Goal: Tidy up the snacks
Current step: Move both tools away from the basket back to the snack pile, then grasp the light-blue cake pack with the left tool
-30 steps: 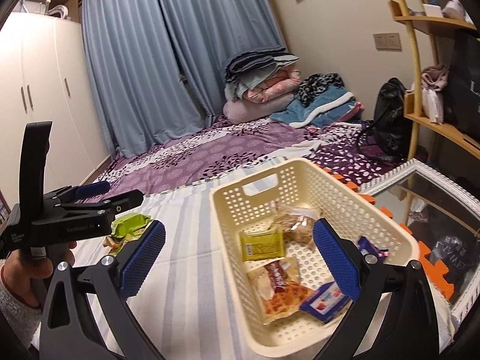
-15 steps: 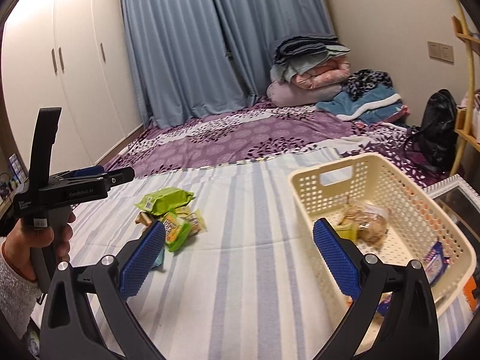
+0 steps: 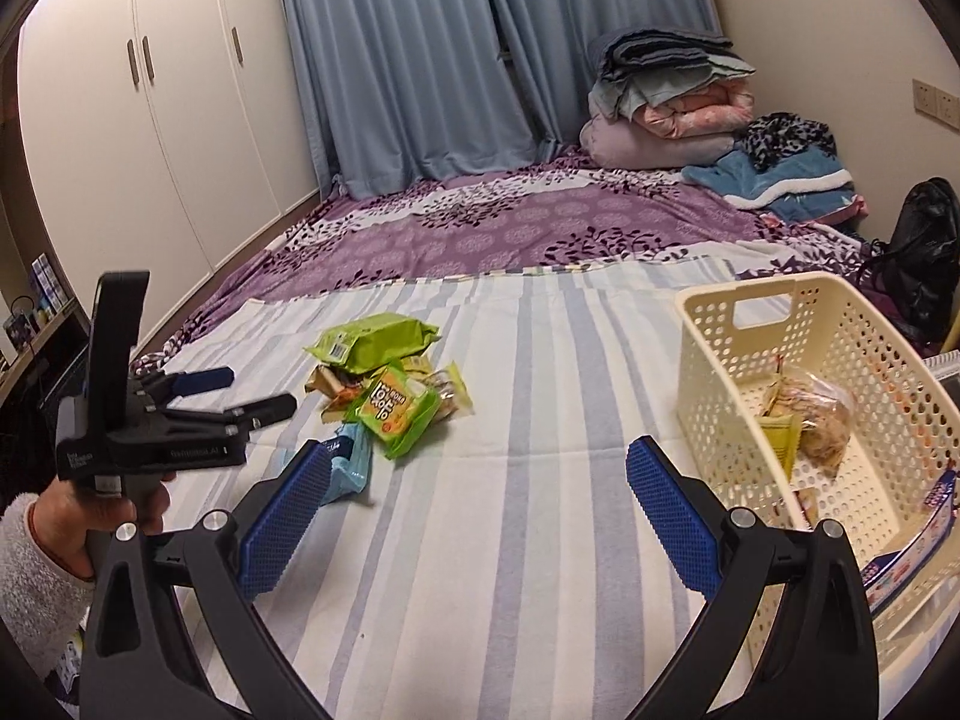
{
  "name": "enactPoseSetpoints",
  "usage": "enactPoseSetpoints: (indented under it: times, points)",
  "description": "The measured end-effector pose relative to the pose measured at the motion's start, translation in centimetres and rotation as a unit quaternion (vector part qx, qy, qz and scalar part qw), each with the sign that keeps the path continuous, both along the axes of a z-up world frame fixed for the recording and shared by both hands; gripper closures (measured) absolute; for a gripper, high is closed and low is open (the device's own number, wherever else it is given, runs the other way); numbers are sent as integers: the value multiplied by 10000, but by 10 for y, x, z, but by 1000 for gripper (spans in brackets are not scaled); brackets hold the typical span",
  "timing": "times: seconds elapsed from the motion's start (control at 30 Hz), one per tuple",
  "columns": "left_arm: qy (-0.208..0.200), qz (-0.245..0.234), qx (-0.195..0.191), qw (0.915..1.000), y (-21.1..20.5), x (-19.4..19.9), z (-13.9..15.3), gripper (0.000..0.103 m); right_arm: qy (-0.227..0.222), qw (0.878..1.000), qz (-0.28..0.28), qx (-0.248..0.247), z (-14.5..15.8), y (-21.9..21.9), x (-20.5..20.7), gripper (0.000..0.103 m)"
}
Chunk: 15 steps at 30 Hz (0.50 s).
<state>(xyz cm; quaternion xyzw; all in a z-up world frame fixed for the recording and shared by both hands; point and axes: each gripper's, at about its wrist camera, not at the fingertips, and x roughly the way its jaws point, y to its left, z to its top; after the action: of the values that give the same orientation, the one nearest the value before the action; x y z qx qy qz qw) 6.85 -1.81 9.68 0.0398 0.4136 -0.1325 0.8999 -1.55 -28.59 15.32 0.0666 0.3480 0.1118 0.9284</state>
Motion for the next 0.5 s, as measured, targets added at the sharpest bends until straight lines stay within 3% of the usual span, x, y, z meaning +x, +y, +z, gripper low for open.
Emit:
enactPoseSetpoints:
  times: [0.27, 0.5]
  points:
    - [373, -685, -203, 9967, -10, 0, -41, 3, 263, 9996, 82, 40, -15, 11, 6, 5]
    - [415, -1100, -188, 9929, -24, 10, -59, 3, 383, 9991, 171, -17, -24, 21, 10, 5]
